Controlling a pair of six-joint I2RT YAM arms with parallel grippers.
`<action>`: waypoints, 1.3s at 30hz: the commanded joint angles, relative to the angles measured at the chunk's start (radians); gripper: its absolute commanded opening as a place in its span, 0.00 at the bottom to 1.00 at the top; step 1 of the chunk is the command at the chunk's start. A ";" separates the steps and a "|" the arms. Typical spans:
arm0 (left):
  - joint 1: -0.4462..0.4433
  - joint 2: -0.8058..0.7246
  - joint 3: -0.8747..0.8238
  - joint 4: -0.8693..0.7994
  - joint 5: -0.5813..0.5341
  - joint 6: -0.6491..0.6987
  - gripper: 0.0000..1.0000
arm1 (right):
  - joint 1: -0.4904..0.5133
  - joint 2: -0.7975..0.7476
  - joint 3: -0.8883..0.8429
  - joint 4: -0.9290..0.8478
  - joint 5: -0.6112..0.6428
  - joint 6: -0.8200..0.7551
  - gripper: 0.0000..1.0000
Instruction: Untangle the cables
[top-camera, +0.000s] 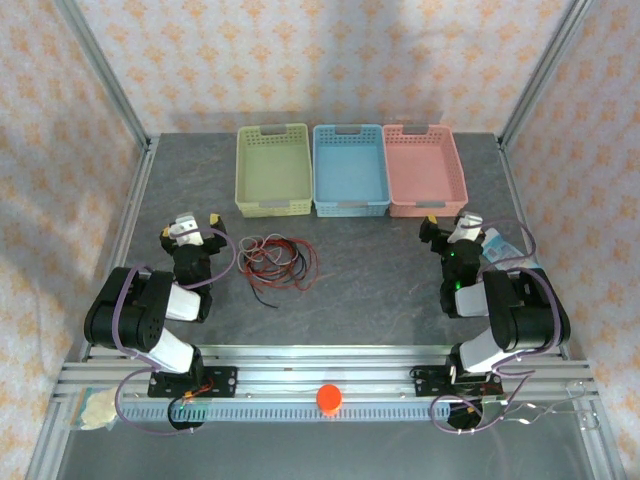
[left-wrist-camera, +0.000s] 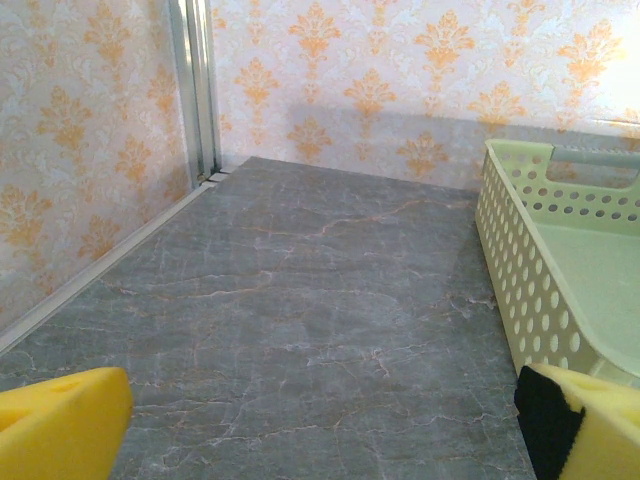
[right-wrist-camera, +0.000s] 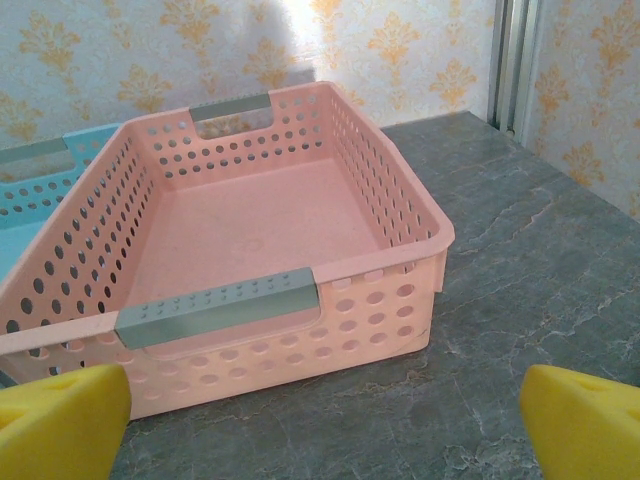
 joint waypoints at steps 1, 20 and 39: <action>-0.005 0.000 0.007 0.022 -0.005 -0.008 1.00 | 0.002 0.003 0.013 0.003 0.022 0.002 1.00; -0.150 -0.278 -0.004 -0.208 -0.155 0.065 0.99 | 0.026 -0.176 0.063 -0.246 -0.011 -0.008 1.00; -0.164 -0.522 0.399 -1.237 -0.447 -0.466 1.00 | 0.026 -0.531 0.254 -0.930 0.030 0.344 1.00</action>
